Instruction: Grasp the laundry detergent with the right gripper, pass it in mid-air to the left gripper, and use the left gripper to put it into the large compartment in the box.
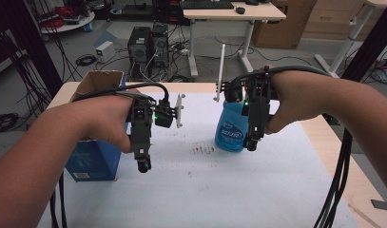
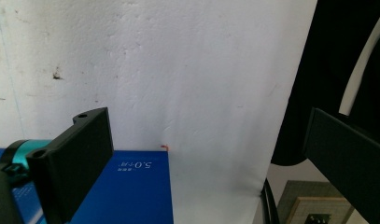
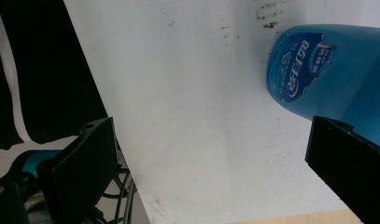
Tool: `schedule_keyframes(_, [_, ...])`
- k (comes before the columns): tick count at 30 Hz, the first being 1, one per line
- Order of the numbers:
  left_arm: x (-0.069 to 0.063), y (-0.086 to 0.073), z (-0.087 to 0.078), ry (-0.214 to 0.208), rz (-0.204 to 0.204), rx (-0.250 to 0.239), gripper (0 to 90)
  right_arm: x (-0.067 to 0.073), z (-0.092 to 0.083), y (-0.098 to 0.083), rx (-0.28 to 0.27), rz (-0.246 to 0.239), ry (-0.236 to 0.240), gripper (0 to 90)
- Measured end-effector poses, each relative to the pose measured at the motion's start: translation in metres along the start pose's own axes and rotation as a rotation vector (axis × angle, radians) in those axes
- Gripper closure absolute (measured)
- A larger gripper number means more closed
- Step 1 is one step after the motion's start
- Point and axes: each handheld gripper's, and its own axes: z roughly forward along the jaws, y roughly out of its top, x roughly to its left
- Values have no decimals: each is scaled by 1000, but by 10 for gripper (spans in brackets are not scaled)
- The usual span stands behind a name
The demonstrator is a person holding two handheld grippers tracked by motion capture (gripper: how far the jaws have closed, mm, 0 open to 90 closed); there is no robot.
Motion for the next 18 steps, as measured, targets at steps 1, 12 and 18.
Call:
schedule_keyframes(1, [0, 0, 0, -2, 0, -1, 17, 0, 0, -2, -8, 2, 1, 15])
schedule_keyframes(12, [-1, 3, 0, 14, 3, -7, 17, -4, 10, -55, -165, 103, -13, 15])
schedule_keyframes(18, [-1, 5, 1, 13, 4, -8, 17, -8, 22, -77, -223, 154, -29, 15])
